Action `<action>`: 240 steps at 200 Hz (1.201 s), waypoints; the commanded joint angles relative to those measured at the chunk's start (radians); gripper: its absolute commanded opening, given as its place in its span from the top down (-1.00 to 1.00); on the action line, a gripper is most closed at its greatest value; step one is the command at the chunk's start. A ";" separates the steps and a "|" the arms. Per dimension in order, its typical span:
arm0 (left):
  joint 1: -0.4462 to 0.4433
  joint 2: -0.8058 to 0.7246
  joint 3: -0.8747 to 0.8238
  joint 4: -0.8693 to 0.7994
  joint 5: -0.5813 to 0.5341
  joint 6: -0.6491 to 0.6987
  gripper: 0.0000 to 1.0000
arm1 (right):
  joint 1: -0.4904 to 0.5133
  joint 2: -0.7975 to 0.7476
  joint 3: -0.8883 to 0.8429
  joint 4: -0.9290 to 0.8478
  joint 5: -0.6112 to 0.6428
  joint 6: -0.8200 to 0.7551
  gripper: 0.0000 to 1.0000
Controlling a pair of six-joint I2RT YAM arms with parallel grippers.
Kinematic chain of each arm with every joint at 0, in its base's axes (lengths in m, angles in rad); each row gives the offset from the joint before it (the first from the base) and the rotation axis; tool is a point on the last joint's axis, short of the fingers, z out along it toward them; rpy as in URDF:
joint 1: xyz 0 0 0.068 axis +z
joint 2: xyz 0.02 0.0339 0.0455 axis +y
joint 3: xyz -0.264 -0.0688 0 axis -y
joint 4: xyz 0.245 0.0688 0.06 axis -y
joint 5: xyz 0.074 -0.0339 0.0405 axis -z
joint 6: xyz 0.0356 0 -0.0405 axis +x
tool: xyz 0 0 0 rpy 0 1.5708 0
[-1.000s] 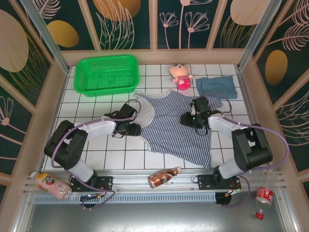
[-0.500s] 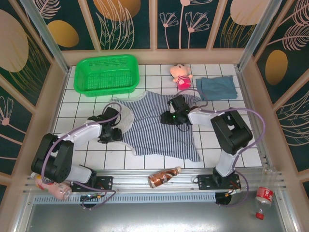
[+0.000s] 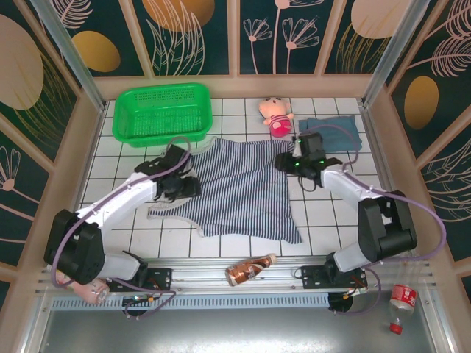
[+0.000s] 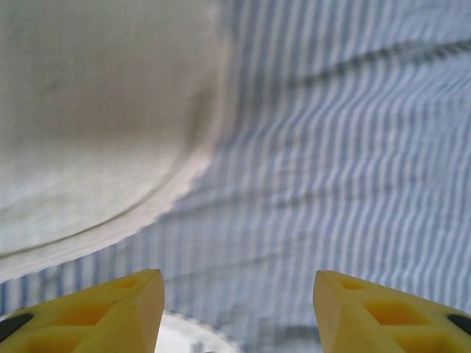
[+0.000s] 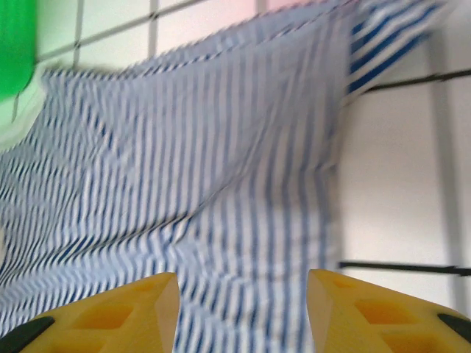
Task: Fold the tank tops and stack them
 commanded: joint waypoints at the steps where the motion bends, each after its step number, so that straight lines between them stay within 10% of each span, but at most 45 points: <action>1: -0.136 0.077 0.119 0.041 0.023 -0.068 -0.14 | -0.080 0.051 0.046 -0.059 0.058 -0.090 0.02; 103: -0.619 0.538 0.507 0.236 0.083 -0.096 -0.18 | -0.196 0.468 0.416 -0.036 -0.045 -0.096 0.08; 240: -0.725 0.875 0.800 0.063 0.021 -0.009 0.01 | -0.180 0.668 0.542 -0.033 -0.058 -0.103 0.42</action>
